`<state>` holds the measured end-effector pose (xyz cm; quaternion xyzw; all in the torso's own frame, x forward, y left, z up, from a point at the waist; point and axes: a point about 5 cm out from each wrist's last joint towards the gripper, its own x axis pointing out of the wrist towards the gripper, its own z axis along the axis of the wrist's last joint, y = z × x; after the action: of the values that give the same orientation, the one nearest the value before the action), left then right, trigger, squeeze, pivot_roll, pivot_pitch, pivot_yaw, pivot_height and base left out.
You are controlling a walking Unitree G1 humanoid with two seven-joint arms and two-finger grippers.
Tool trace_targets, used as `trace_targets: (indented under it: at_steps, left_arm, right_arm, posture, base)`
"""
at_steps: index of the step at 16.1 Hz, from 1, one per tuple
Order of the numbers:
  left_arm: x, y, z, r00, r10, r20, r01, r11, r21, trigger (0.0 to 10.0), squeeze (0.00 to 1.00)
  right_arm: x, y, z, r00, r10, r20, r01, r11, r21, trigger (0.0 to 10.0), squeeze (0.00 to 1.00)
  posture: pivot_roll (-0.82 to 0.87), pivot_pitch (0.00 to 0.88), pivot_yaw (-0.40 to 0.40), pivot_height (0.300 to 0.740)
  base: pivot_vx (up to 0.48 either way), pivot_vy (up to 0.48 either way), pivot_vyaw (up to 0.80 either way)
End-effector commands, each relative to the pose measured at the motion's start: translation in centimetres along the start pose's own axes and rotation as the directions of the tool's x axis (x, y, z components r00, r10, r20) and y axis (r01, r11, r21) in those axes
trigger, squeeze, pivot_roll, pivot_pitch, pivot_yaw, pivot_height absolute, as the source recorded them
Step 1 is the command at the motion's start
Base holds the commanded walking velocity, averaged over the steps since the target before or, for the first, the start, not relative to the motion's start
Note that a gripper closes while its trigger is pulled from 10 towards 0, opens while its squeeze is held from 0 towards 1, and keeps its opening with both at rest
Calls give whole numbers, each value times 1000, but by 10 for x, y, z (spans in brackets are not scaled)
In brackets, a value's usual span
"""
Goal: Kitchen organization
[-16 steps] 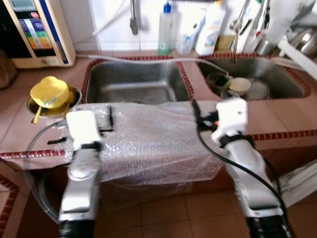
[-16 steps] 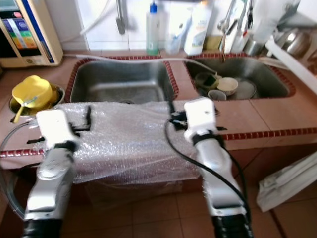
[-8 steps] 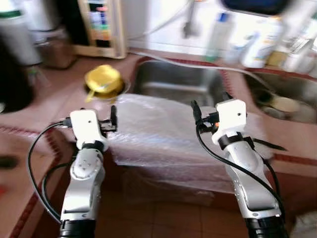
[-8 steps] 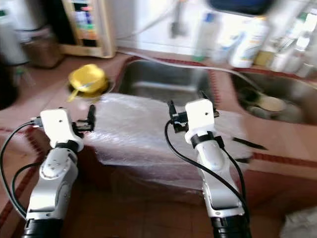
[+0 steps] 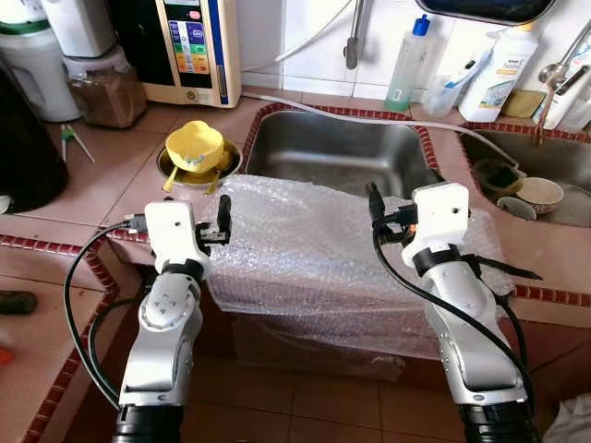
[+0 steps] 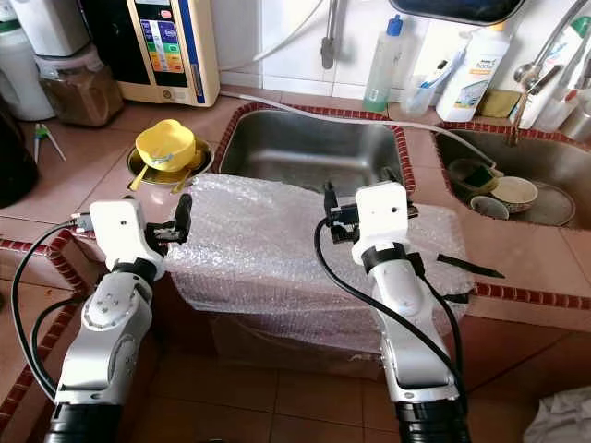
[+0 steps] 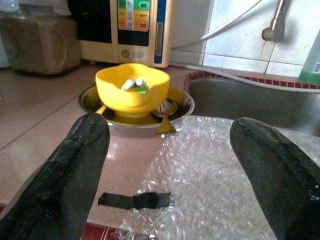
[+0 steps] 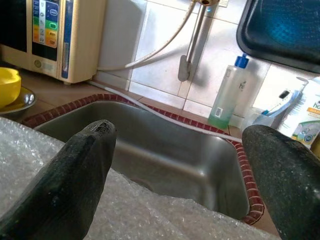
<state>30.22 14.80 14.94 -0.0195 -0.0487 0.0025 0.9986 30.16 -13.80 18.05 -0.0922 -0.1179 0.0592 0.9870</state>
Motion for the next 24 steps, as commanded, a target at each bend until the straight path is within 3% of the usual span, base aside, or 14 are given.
trace_targets:
  at_steps: [1,6,9,13,16,20,24]
  left_arm:
    - [2,-1,0,1000,-13,-12,13,1000,0,10000,0]
    - [1,-4,-2,999,-24,-24,24,1000,12,10000,0]
    - [3,5,0,1000,-18,-25,19,999,33,10000,0]
    - [1,5,-5,998,-6,-67,8,1000,22,10000,0]
    - [-3,15,-4,996,18,-85,-14,999,46,10000,0]
    - [-6,26,2,997,54,-55,-48,993,105,10000,0]
    - [-12,16,10,999,32,-18,-31,997,64,10000,0]
  right_arm:
    - [-1,-3,-3,1000,-21,-13,22,1000,4,10000,0]
    - [-4,-2,-7,1000,-21,-24,21,1000,14,10000,0]
    - [-2,-4,-11,999,-29,-29,29,999,24,10000,0]
    - [-3,1,-11,999,-36,-24,37,998,59,10000,0]
    - [-4,5,-12,999,-30,-19,32,994,102,10000,0]
    - [-7,9,-9,1000,-12,-17,14,993,120,10000,0]
    - [-8,12,-6,997,76,-4,-75,991,110,10000,0]
  posture:
    - [-60,60,-16,740]
    - [-40,55,-5,740]
    - [-28,47,14,740]
    - [-20,34,30,740]
    - [-9,33,51,740]
    - [-13,53,19,740]
    - [-26,52,-32,740]
  base:
    - [0,-311,0]
    - [0,-364,0]
    - [0,-330,0]
    - [0,0,0]
    - [0,0,0]
    - [0,0,0]
    - [0,0,0]
